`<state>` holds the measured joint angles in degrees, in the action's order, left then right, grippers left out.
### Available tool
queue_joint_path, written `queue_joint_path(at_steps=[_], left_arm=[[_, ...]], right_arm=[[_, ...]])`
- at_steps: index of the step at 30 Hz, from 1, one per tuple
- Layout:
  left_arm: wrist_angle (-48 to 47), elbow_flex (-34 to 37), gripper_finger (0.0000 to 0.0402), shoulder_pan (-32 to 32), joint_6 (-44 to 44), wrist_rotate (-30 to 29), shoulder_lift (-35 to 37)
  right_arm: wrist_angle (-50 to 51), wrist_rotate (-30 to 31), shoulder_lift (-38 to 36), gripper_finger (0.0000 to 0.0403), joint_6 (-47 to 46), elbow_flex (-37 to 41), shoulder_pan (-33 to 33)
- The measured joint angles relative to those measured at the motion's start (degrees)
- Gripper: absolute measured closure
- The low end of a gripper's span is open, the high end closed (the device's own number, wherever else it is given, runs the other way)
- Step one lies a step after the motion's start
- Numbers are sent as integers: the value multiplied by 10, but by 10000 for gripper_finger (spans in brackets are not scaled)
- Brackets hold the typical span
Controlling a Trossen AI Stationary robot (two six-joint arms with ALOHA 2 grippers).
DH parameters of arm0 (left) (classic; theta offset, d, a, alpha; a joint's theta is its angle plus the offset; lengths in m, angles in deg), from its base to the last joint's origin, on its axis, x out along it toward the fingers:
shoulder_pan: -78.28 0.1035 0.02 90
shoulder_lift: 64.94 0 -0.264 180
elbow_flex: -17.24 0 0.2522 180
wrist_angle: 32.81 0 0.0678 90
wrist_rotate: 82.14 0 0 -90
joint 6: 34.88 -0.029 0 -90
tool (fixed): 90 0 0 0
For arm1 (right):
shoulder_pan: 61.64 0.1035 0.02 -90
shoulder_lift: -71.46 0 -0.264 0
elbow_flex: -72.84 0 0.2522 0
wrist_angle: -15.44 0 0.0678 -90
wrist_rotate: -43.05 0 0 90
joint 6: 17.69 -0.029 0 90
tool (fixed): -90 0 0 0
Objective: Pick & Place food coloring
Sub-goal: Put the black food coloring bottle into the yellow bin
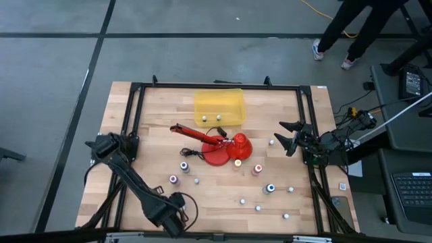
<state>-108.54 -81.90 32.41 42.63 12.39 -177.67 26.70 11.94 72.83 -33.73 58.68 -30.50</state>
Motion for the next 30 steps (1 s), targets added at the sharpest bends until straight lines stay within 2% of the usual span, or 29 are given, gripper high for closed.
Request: queue_joint_path(at_steps=[9, 16, 23, 30], left_arm=[[-20, -21, 361, 22, -65, 30, 94], [-123, -143, 360, 73, -176, 38, 118], [-277, -255, 359, 163, -300, 46, 102], [-280, -303, 362, 280, -388, 57, 102]], right_arm=[[0, 0, 0, 56, 0, 0, 0], [0, 0, 0, 56, 0, 0, 0], [0, 0, 0, 56, 0, 0, 0], [0, 0, 0, 56, 0, 0, 0]])
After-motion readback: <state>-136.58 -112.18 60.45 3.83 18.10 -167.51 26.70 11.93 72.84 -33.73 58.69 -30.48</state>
